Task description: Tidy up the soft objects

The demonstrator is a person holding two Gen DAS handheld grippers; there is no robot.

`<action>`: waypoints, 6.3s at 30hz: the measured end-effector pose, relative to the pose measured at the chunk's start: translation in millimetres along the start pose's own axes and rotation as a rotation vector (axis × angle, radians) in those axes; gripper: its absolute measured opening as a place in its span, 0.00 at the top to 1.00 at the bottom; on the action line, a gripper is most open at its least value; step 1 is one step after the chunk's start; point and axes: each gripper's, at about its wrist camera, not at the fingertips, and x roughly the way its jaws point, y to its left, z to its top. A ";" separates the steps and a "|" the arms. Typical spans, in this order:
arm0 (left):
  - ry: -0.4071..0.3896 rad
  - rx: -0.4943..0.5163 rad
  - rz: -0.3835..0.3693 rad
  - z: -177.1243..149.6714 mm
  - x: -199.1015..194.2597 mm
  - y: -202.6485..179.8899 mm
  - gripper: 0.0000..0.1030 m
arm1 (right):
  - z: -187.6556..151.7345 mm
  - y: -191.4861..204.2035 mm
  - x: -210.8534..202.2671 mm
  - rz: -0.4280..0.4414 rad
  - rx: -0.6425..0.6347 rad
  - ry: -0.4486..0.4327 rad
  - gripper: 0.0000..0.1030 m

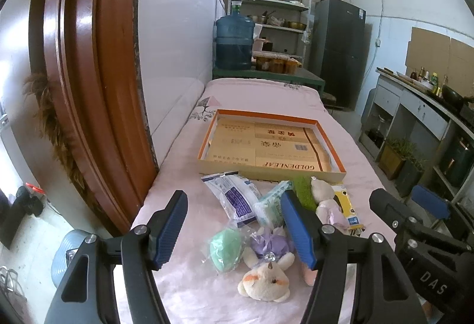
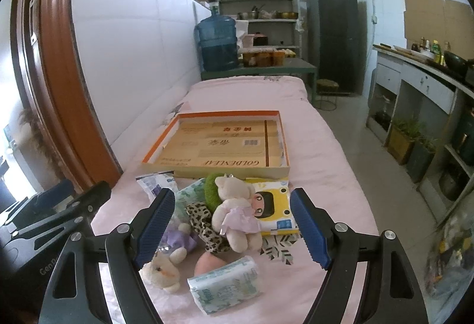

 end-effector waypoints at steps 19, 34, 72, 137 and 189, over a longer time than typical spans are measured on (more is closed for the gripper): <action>0.003 0.000 -0.001 1.0 2.8 2.4 0.36 | -0.6 6.6 3.3 0.004 -0.015 0.003 0.21; 0.011 -0.003 -0.003 -4.8 4.2 2.1 0.36 | -6.7 5.0 7.7 0.007 -0.008 0.019 0.21; 0.005 -0.064 0.021 -13.1 10.9 31.5 0.36 | -11.7 -2.8 11.4 -0.016 0.005 0.037 0.21; 0.161 -0.126 -0.241 -50.3 98.7 51.3 0.59 | -33.1 -32.9 105.0 0.230 0.109 0.258 0.56; 0.094 -0.025 -0.101 135.5 199.9 6.4 0.60 | 144.7 -43.0 184.7 0.177 -0.055 0.122 0.56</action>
